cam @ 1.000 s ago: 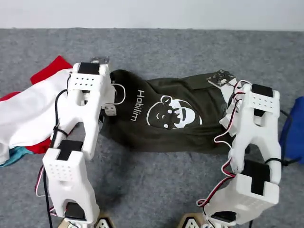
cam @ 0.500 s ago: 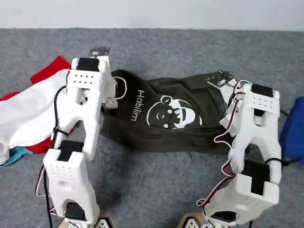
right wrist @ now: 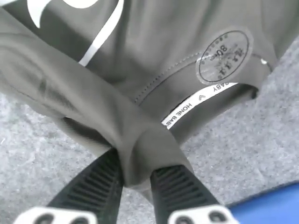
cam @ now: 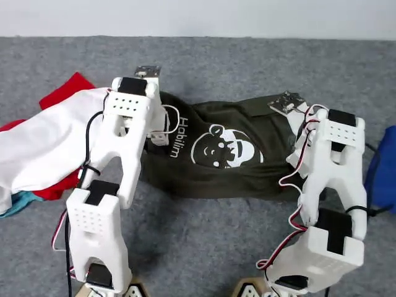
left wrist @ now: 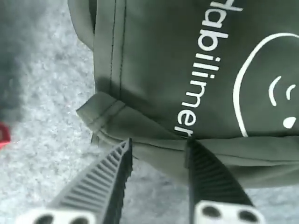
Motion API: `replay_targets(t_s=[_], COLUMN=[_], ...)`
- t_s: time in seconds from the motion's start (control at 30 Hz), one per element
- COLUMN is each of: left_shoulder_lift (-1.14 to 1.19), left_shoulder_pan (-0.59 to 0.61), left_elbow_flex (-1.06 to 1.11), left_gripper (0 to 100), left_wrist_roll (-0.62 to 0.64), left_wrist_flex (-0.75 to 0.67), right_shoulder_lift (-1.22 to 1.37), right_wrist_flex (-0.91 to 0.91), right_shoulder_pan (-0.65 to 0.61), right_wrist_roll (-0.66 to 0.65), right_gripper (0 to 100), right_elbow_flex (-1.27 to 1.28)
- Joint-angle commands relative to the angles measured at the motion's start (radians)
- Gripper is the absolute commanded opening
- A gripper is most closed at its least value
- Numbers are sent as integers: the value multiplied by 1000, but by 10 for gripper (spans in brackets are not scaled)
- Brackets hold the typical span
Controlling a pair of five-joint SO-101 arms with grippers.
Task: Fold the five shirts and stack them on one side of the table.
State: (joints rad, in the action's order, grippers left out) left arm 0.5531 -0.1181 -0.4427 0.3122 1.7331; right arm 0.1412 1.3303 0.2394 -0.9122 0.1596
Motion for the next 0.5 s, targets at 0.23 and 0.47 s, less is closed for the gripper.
replay_targets(t_s=[0.23,0.47], left_shoulder_lift=[-115,-130], left_shoulder_pan=[103,48], left_elbow_flex=[-50,-45], left_gripper=[186,88], left_wrist_roll=[336,381], left_wrist_flex=[20,20], right_shoulder_lift=[-7,-7], right_wrist_flex=[-1,-12], right_shoulder_pan=[-4,-35], right_wrist_roll=[-12,-11], right_gripper=[11,11], right_elbow_flex=[-52,-52])
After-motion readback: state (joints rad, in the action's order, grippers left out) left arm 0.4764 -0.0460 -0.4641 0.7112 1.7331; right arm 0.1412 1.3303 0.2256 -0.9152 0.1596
